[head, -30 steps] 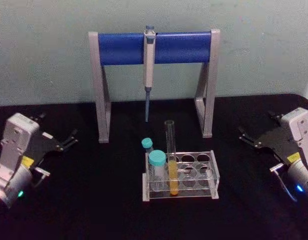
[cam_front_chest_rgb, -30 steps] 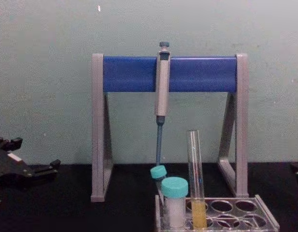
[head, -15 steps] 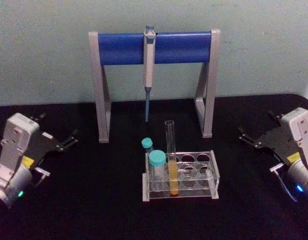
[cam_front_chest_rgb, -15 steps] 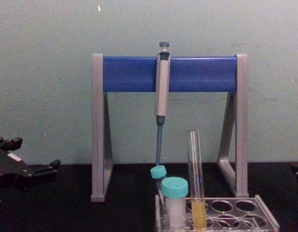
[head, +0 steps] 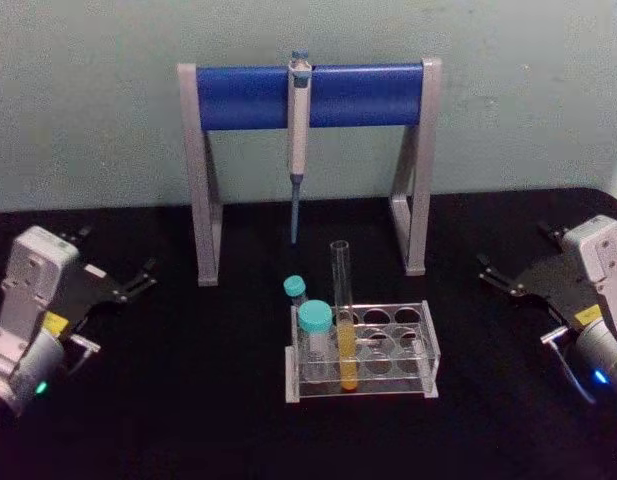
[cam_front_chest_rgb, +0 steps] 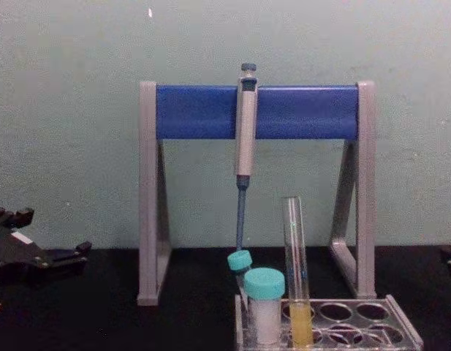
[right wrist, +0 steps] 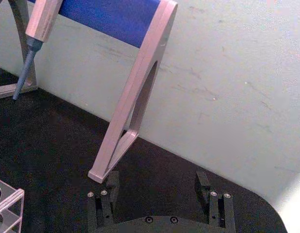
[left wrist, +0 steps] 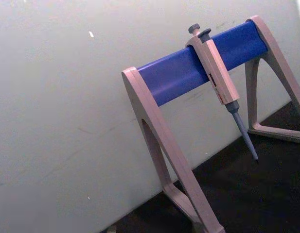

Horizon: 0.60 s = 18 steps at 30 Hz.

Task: Pick up the test tube from the test tube rack, shake it, then place it back into the test tube rack.

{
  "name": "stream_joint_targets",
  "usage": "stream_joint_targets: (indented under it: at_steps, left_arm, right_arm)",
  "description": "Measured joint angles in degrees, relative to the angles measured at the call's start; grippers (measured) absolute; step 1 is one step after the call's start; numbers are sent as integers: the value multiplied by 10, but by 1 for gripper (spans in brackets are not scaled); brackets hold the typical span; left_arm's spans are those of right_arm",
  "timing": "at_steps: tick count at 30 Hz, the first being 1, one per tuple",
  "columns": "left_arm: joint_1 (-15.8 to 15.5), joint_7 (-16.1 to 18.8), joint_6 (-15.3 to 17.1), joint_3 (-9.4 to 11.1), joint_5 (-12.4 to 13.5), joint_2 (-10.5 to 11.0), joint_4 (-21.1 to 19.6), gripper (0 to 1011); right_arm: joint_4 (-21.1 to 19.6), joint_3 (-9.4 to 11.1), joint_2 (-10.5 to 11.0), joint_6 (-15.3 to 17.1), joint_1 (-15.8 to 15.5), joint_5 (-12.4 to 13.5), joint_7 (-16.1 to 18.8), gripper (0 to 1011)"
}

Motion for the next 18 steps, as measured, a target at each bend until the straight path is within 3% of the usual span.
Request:
stream_joint_targets:
  at_steps: [8,18]
  left_arm:
    - [0,0,0,0,0,0,0,1001]
    - [0,0,0,0,0,0,0,1001]
  right_arm:
    - [0,0,0,0,0,0,0,1000]
    - [-20,18,-2,0,-21,-2,13,1000]
